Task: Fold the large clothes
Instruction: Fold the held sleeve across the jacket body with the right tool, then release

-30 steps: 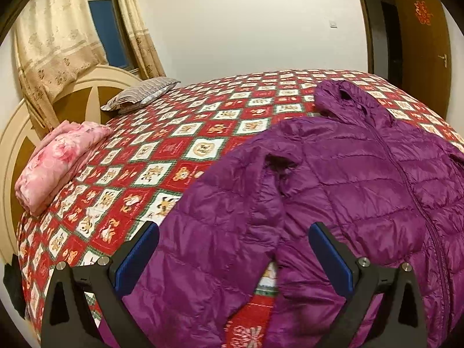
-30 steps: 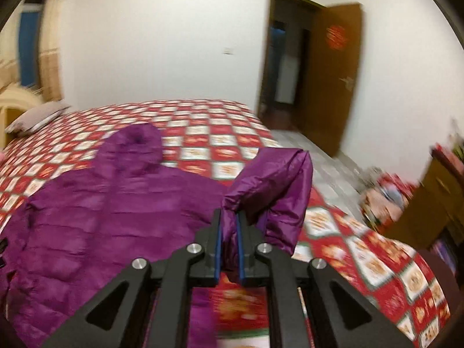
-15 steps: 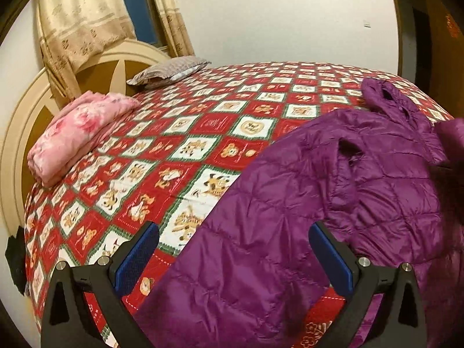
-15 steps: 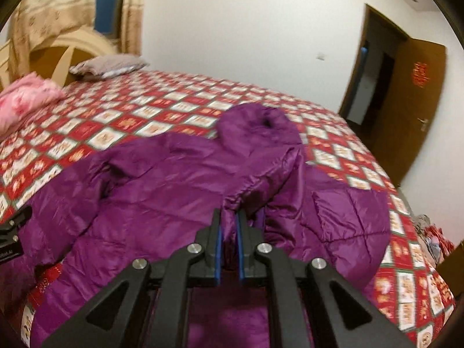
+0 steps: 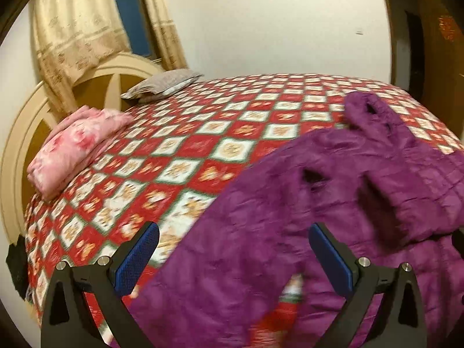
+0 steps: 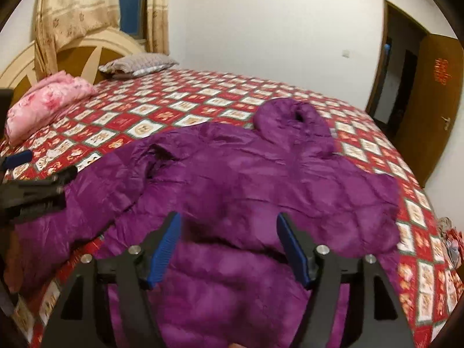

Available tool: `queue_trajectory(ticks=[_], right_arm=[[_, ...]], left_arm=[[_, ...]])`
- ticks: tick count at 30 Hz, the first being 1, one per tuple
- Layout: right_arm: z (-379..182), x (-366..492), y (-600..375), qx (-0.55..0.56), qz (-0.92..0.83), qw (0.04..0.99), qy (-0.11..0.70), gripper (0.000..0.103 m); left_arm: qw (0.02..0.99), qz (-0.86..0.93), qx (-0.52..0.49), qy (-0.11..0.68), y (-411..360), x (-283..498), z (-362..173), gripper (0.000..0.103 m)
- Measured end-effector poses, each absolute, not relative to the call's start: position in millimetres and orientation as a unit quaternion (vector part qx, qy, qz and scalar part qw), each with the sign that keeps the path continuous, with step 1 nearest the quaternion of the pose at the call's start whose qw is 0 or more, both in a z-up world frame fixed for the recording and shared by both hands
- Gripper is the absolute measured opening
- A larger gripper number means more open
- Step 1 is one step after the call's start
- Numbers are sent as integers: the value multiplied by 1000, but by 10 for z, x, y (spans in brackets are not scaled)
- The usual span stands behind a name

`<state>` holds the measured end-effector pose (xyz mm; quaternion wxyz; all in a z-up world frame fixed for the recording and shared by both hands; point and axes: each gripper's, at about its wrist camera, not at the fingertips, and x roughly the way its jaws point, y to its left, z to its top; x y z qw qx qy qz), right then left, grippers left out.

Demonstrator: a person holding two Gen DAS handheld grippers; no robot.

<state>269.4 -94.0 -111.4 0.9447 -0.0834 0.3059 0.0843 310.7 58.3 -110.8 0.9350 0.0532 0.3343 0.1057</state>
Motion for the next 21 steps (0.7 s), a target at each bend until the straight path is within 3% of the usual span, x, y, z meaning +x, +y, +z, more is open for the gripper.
queue_trajectory(ticks=[11,13,15,21], right_arm=[[-1356,2571,-1943,-39,-6,936,350,78],[-1410,2550,-2082,-33,-16,934,356,78],[-1480,2556,-2214,-27,-27,930,365,78],[-1750,2563,-2497,-8,-47,918,394,78]], left_arm=[[913,-8,38,406,-590,3764,-1447,102],[908,-24,43,416,-705,3863,-1575,88],[900,-45,54,431,-810,3939,-1689,21],[917,-10,79,391,-726,3890,-1594,18]])
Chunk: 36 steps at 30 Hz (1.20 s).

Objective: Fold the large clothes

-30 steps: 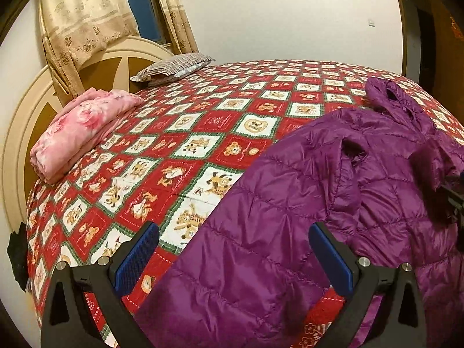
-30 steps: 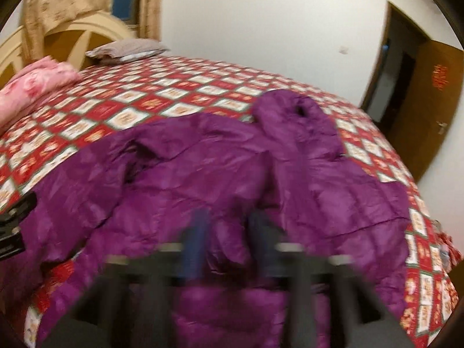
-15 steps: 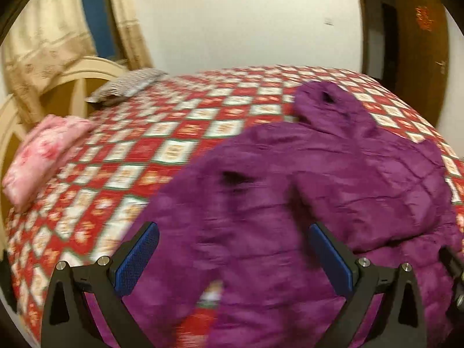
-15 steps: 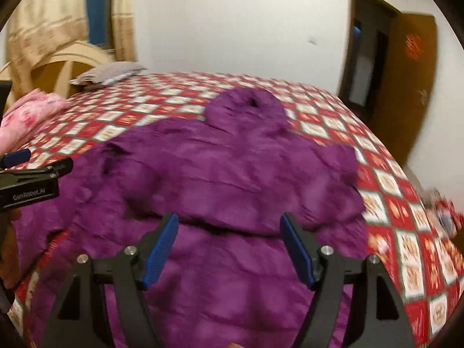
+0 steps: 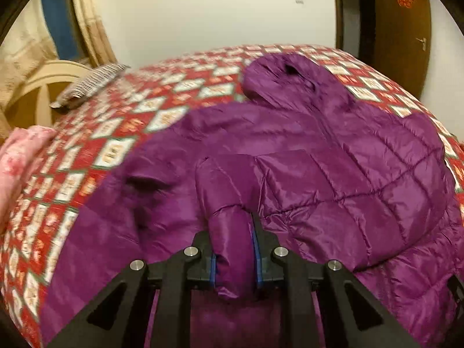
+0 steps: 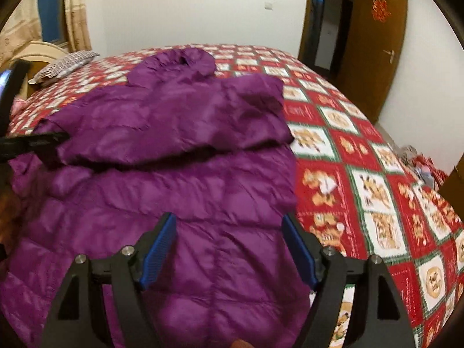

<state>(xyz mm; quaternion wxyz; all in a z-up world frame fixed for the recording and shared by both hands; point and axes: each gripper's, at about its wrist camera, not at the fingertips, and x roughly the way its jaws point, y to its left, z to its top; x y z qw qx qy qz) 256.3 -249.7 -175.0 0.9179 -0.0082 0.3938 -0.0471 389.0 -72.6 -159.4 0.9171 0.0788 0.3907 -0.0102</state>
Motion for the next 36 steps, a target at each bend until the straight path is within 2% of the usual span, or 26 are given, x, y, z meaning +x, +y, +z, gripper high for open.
queue_trajectory(ticks=[5,6,7,9,11,13,14,15,19,22,25,31,36], right_arm=[[-1873,2517,-2495,-11,-42,915,401,78],[-1877,2518,-2489,-11,-41,915,402,79],[-1882,2519,-2487,-12,-40,914,404,80],[-1873,2526,-2487,-12,-34,913,407,80],[-1802,2536,-2525,-11,-28,912,408,79],[-1655,2532,-2588,-6,-29,919,393,73],[-1519,2552,-2661,2,-33,924,380,73],[-1453,2564,-2698,8,-36,927,373,73],[-1125,2922,-2834,10,-62,941,332,67],[-1063,3343,-2818,24,-59,945,321,66],[-1217,3793,-2737,26,-42,946,320,66],[-1882,4125,-2796,34,-53,919,388,62],[-1913,4133,-2860,39,-55,915,399,63]], left_arm=[[919,18,106,379,-557,3834,-1636,18],[918,19,114,380,-574,3838,-1660,21],[915,20,121,384,-590,3844,-1673,27],[915,21,129,381,-642,3849,-1655,60],[927,32,134,349,-636,3818,-1539,74],[938,41,134,316,-637,3767,-1401,81],[941,49,133,307,-631,3756,-1355,88],[945,57,130,294,-625,3753,-1300,90],[950,56,115,286,-683,3853,-1217,91],[942,49,125,307,-853,4044,-1374,91],[932,56,136,330,-962,4245,-1603,91],[910,64,143,384,-980,4503,-2047,91],[907,78,164,381,-1049,4502,-2110,96]])
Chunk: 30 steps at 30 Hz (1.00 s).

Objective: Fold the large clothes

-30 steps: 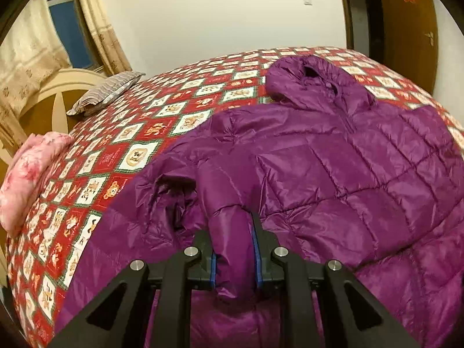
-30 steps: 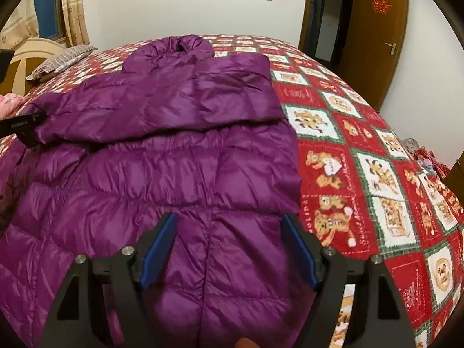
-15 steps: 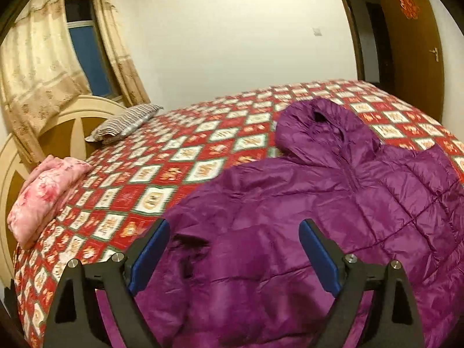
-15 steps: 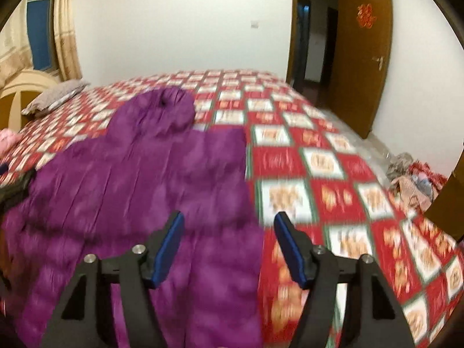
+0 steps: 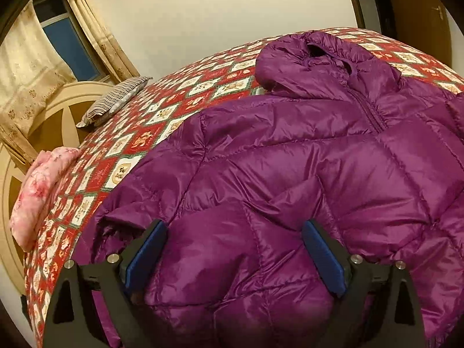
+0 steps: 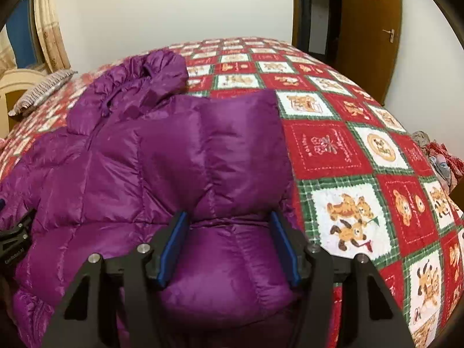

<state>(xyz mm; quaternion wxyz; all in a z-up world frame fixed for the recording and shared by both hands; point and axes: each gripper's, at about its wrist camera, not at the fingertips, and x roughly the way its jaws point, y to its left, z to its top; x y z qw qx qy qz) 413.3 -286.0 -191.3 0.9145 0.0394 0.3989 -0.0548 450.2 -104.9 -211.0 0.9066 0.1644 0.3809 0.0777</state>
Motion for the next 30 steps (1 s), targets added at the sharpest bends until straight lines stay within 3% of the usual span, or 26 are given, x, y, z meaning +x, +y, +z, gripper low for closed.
queue_trajectory(ticks=[25,30], right_arm=[[-1954,3882,-2796,46,-76,917,388,63],[-1816,3842,-2739,28,-86,915,393,64]], left_arm=[[907,67,124,396,-895,4484,-2159,102],[910,57,89,402,-743,4395,-1937,102]])
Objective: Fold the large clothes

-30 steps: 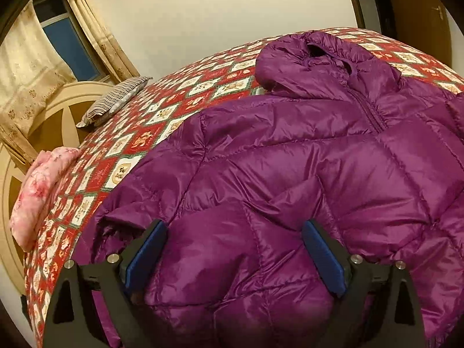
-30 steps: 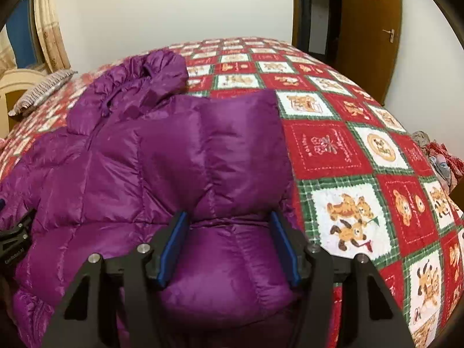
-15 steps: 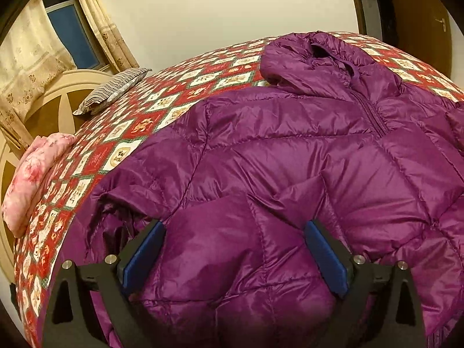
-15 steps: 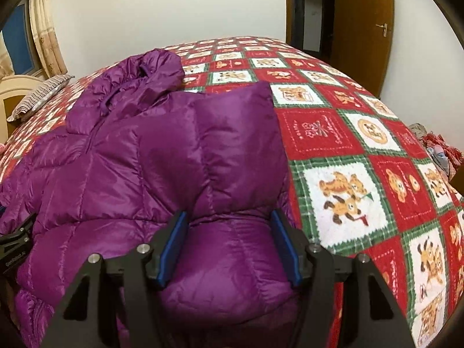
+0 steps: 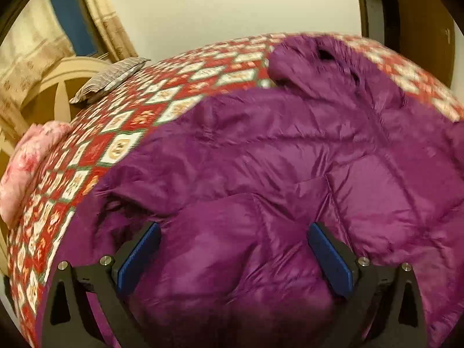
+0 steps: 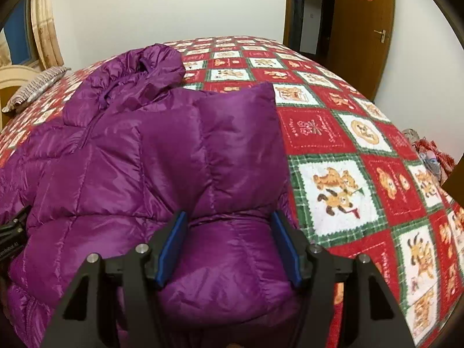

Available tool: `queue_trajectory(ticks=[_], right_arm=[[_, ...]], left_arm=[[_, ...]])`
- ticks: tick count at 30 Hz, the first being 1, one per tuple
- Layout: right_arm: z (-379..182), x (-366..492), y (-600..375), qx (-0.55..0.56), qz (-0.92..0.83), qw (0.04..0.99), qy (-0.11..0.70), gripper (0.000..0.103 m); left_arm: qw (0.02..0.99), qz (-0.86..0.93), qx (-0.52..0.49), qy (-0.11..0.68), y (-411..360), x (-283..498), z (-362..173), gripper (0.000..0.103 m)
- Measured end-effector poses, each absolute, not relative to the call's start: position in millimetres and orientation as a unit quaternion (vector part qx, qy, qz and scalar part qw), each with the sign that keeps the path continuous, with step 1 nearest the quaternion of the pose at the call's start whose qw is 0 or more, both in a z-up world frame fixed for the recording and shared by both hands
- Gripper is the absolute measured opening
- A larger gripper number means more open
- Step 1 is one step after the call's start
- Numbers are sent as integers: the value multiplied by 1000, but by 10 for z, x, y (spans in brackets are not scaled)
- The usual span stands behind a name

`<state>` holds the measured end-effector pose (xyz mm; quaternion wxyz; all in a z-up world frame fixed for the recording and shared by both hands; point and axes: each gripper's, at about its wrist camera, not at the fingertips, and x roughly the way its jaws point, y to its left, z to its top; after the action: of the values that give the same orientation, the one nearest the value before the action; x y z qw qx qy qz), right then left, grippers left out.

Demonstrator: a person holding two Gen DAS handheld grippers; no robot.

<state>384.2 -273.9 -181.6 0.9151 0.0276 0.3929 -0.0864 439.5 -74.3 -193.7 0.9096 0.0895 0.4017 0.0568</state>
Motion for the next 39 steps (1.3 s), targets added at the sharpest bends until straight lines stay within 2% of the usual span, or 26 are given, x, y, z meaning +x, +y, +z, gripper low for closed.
queue_trajectory(ticks=[2,4,7,10,20,24,28,34,39], right_arm=[[-1661,3679,-2683,25,-80,926,368,66],[-1571,3565,-2595,18,-70,933,352,74],[-1582,3527,-2420,11,-43,934,353,74],[-1839,3633,-2326,0,-34,921,388,75],[-1961,3754,-2276,-11,-39,913,406,78],[-1742,3529,-2401,0,-43,920,390,78],[-1544,3143,-2470,10,-28,924,382,85],[-1536,2666,-2316,5,8,926,376,85],[-1614,2548,-2139,11,24,927,374,85]], left_arm=[[920,47,81,380,-699,4243,-1774,102],[923,34,83,374,-715,4154,-1740,102],[915,23,103,391,-830,4145,-1893,102],[906,37,125,402,-909,4168,-2113,102],[902,25,113,416,-866,4230,-2069,102],[918,34,81,386,-496,3966,-1582,102],[925,63,88,364,141,3445,-1307,102],[893,163,84,411,1352,2620,-1577,102],[867,202,32,455,1924,2130,-1833,102]])
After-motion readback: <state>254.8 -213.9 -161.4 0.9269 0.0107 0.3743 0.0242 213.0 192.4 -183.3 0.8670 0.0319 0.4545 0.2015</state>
